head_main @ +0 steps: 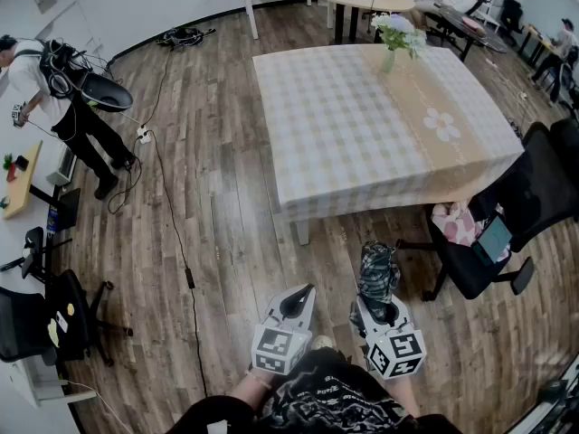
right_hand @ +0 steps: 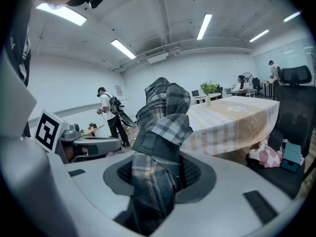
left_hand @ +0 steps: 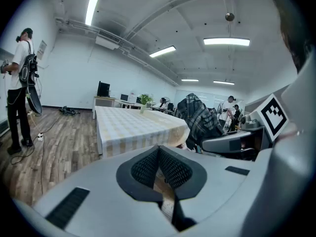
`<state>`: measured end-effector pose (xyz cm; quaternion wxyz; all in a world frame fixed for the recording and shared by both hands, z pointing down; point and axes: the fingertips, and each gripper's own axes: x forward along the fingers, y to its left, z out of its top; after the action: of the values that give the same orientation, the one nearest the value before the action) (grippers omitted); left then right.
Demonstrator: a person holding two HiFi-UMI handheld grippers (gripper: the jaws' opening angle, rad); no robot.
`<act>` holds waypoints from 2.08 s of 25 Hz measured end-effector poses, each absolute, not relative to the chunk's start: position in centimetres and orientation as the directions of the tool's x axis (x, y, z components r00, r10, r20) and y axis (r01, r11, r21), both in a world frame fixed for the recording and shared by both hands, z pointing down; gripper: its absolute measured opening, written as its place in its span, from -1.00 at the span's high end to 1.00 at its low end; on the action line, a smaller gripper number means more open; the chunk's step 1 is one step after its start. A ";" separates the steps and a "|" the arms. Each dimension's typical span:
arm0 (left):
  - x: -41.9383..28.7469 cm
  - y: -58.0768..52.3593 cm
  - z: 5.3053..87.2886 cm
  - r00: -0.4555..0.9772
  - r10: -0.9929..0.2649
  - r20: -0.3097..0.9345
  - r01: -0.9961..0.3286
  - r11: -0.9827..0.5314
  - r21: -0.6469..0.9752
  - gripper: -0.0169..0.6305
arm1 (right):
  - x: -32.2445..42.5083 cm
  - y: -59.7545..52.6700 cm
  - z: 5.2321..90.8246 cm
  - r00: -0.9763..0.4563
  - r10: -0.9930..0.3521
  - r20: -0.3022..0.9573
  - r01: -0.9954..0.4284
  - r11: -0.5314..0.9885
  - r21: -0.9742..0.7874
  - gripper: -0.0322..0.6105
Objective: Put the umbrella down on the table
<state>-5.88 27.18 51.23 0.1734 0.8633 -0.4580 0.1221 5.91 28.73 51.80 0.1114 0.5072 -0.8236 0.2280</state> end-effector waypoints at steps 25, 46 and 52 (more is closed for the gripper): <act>-10.3 34.6 48.3 0.592 -0.751 0.293 -0.806 -0.564 0.181 0.89 | 3.0 37.5 49.8 -0.386 -0.834 0.394 -0.919 0.310 -0.243 0.35; -11.1 27.3 51.0 0.569 -0.746 0.345 -0.821 -0.536 0.195 0.89 | 3.3 29.0 52.2 -0.404 -0.821 0.404 -0.909 0.309 -0.281 0.34; -9.4 22.7 50.6 0.543 -0.763 0.350 -0.839 -0.507 0.196 0.89 | 5.8 23.1 52.5 -0.416 -0.808 0.416 -0.905 0.325 -0.274 0.34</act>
<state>-9.36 22.74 50.61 0.1731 0.8612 -0.4652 0.1094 5.76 23.09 52.48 0.1023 0.5304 -0.8075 0.2369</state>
